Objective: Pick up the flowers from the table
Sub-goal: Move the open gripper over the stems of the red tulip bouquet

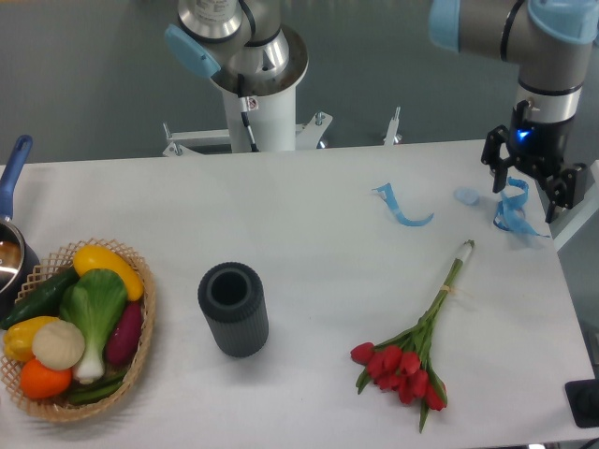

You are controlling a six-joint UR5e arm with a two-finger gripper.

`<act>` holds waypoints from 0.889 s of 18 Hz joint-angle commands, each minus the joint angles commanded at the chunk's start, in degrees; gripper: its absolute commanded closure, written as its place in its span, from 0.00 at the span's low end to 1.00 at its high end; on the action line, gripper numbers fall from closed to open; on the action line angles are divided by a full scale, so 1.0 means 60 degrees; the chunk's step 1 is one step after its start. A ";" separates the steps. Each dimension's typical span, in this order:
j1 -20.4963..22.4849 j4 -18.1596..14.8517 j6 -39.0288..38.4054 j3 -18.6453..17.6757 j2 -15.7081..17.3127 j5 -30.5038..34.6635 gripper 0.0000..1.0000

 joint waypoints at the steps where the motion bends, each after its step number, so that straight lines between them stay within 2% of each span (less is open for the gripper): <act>1: 0.0000 0.0029 0.0029 -0.0015 0.0000 0.0029 0.00; 6: -0.0029 0.0044 -0.0117 -0.0117 0.0000 0.0161 0.00; 10: -0.0044 0.0102 -0.0132 -0.0468 -0.0015 0.0117 0.00; 16: -0.0307 0.0234 -0.1201 -0.0790 -0.0161 0.0132 0.00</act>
